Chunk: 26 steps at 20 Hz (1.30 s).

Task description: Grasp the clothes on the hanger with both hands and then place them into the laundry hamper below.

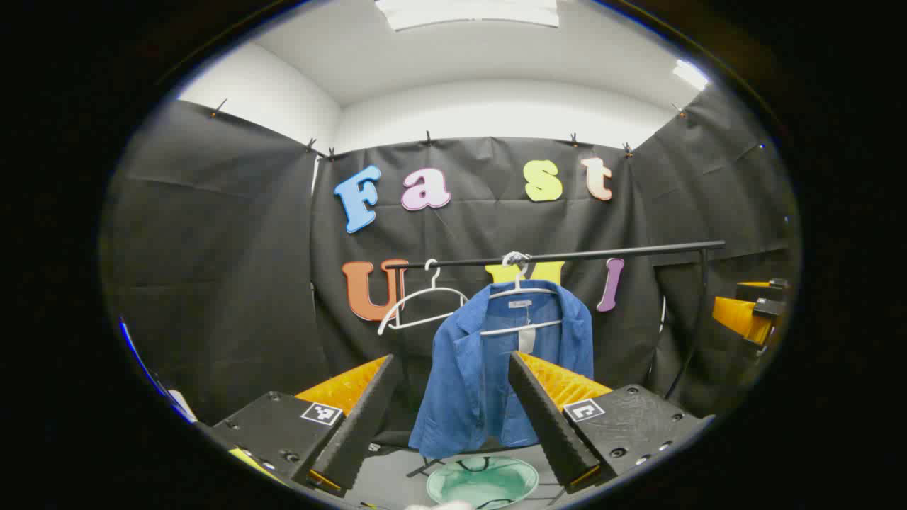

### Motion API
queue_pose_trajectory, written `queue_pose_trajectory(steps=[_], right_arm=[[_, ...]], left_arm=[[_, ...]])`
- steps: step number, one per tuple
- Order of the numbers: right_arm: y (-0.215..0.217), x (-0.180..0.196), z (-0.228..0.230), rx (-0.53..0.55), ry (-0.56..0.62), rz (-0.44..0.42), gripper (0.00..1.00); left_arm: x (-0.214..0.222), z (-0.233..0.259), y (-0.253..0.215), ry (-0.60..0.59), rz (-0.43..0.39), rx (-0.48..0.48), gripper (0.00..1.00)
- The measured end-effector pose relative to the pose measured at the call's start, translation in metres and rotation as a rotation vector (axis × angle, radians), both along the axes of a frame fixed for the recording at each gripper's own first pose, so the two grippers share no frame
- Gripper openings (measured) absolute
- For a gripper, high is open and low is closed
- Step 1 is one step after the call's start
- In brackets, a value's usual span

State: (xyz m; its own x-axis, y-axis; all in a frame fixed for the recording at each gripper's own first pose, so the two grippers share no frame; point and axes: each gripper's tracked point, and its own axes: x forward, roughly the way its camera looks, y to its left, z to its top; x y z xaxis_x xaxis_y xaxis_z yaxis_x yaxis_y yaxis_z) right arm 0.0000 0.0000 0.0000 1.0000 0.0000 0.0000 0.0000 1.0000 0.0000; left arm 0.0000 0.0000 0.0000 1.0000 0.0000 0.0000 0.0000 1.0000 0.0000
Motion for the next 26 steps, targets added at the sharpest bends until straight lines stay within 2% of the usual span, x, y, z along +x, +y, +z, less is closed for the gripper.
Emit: queue_pose_trajectory(steps=[16,21,26], right_arm=[[0.010,0.011,-0.002,-0.014,0.000,-0.042,1.00],[0.028,0.032,-0.016,-0.032,0.023,-0.013,1.00],[0.037,0.069,-0.036,-0.070,0.050,0.014,1.00]], left_arm=[[0.020,-0.006,0.019,0.010,0.003,-0.007,0.99],[0.034,-0.017,0.003,-0.002,-0.038,-0.044,0.99],[0.063,-0.037,-0.006,-0.006,-0.015,-0.036,1.00]])
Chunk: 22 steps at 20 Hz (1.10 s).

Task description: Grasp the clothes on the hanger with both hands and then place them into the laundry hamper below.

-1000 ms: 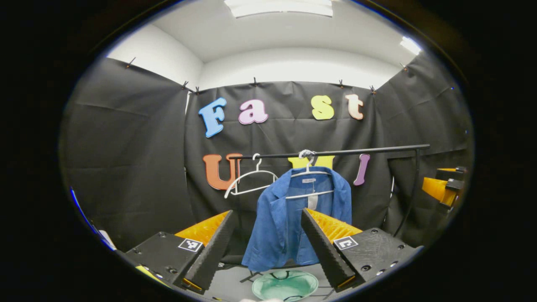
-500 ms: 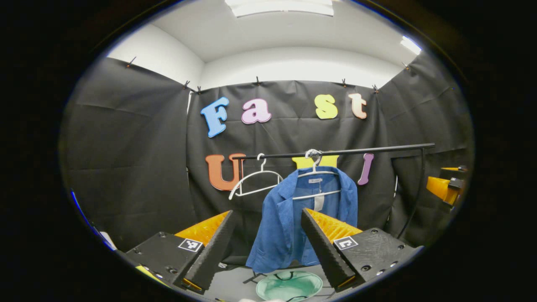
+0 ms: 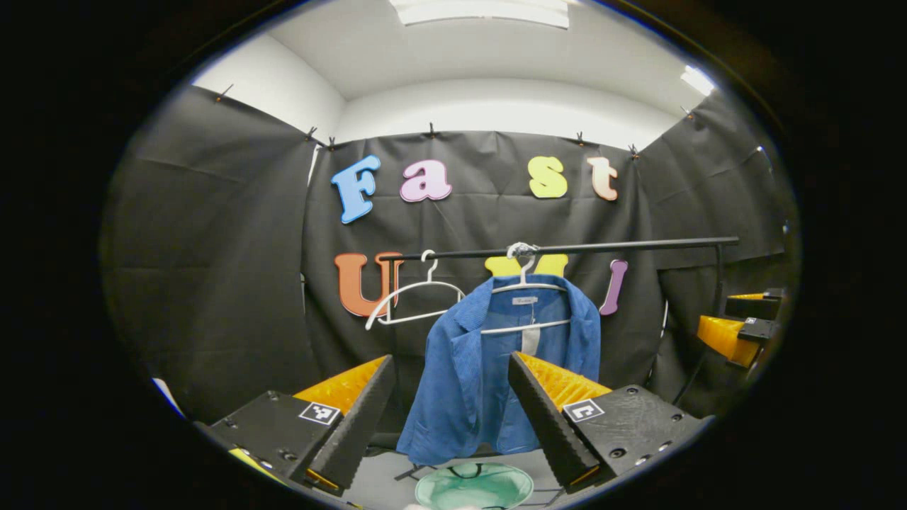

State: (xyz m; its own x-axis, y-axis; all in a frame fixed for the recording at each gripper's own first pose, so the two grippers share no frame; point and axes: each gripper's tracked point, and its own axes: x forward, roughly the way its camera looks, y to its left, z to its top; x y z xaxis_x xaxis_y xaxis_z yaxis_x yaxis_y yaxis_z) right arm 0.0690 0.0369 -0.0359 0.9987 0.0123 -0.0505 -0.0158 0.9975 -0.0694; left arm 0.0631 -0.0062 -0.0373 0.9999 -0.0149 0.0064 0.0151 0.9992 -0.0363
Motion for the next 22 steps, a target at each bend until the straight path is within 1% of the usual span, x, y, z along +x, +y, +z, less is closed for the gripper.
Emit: queue_pose_trajectory(steps=[1,2,3,6,9,12,17,19,20,22], right_arm=[[0.003,0.009,-0.005,-0.001,0.005,0.011,0.99],[0.007,0.020,-0.011,-0.003,0.016,0.024,1.00],[0.011,0.031,-0.016,-0.006,0.023,0.038,1.00],[0.019,0.064,-0.029,-0.015,0.039,0.071,1.00],[0.027,0.096,-0.042,-0.019,0.055,0.113,1.00],[0.032,0.127,-0.056,-0.027,0.079,0.136,1.00],[0.045,0.188,-0.076,-0.027,0.113,0.165,1.00],[0.049,0.208,-0.082,-0.016,0.131,0.177,1.00],[0.050,0.217,-0.086,-0.015,0.139,0.178,1.00],[0.056,0.232,-0.087,-0.012,0.148,0.186,1.00]], left_arm=[[0.007,-0.006,-0.003,0.004,0.002,0.004,1.00],[0.014,-0.012,-0.005,0.010,0.009,0.007,0.98],[0.023,-0.019,-0.009,0.017,0.013,0.001,1.00],[0.049,-0.039,-0.025,0.043,0.006,-0.006,1.00],[0.074,-0.053,-0.034,0.053,0.019,0.011,1.00],[0.098,-0.060,-0.045,0.056,0.030,0.014,1.00],[0.145,-0.074,-0.055,0.079,0.082,0.031,1.00],[0.164,-0.085,-0.056,0.107,0.106,0.028,0.96],[0.172,-0.087,-0.053,0.115,0.119,0.035,0.98],[0.184,-0.088,-0.046,0.112,0.150,0.056,0.98]])
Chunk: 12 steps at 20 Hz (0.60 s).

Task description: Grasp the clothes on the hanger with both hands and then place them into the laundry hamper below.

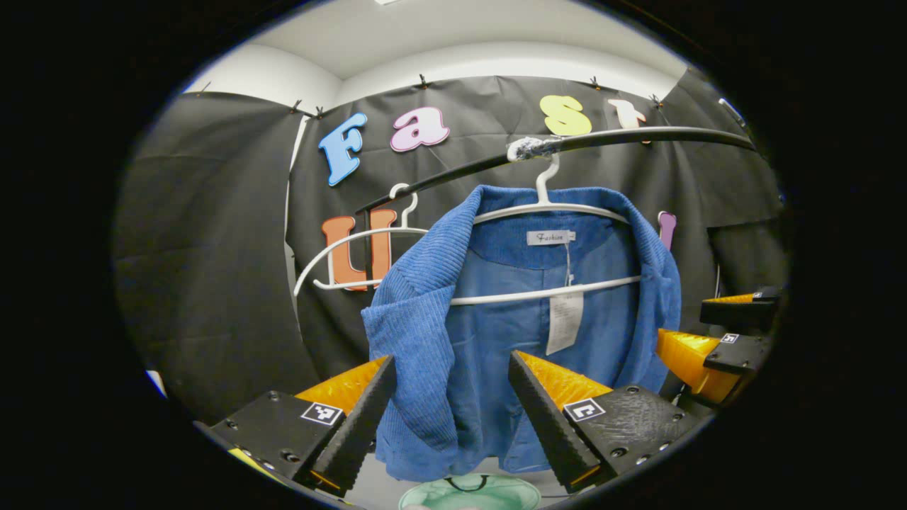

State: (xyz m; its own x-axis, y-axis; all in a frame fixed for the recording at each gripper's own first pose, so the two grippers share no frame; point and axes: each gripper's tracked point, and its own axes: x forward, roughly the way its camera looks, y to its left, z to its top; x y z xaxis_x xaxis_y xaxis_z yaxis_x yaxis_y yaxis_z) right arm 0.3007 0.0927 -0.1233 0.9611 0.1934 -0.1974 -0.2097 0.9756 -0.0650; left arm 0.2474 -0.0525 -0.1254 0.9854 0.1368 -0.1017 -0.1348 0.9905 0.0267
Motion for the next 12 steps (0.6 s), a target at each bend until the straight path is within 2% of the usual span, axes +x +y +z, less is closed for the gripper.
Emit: queue_pose_trajectory(steps=[6,7,10,11,12], right_arm=[[0.019,0.037,0.001,0.016,-0.009,0.004,0.98],[0.020,0.041,0.000,0.014,-0.005,-0.002,0.96],[0.021,0.052,-0.003,0.015,-0.008,-0.015,0.87],[0.019,0.057,-0.004,0.007,-0.011,-0.027,0.86],[0.017,0.059,-0.006,0.004,-0.014,-0.034,0.81]], left_arm=[[0.030,-0.001,0.012,-0.004,0.032,0.005,0.96],[0.034,-0.001,0.013,-0.006,0.037,0.006,0.97],[0.041,-0.004,0.015,0.000,0.039,0.003,0.90],[0.041,-0.004,0.017,0.000,0.044,0.006,0.97],[0.043,-0.005,0.019,0.001,0.053,0.008,0.89]])
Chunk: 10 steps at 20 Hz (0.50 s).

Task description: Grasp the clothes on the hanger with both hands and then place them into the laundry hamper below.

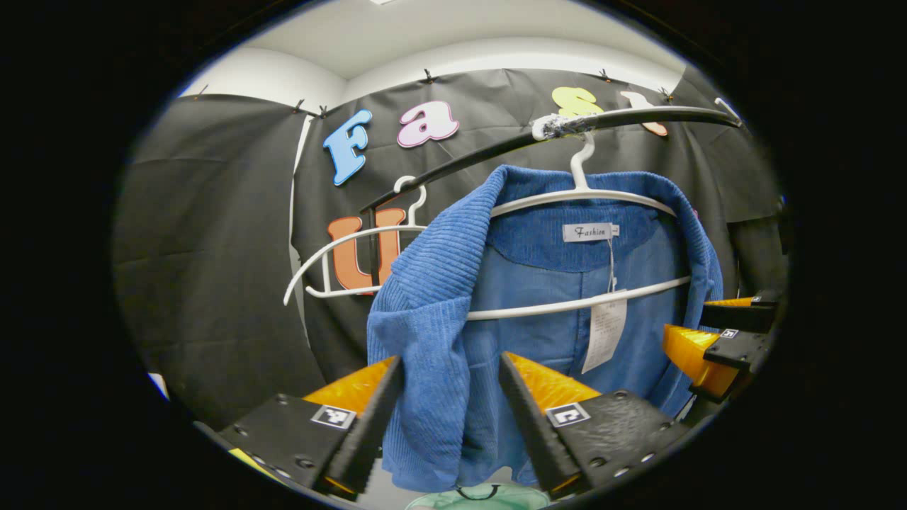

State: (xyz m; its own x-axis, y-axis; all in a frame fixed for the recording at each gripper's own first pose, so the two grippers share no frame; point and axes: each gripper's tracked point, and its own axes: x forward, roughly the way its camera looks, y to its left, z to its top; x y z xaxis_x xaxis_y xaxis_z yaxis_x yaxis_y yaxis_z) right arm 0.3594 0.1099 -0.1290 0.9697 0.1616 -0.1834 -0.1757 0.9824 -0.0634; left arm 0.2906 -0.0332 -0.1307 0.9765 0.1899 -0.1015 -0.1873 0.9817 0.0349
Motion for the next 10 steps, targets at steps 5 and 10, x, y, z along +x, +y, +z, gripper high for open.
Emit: queue_pose_trajectory(steps=[5,10], right_arm=[[-0.004,0.006,-0.004,0.049,0.019,-0.018,0.60],[-0.008,0.011,-0.006,0.090,0.020,-0.037,0.17]], left_arm=[[0.005,-0.004,0.002,0.011,-0.015,0.022,0.42],[0.007,-0.010,0.008,0.032,-0.021,0.002,0.01]])
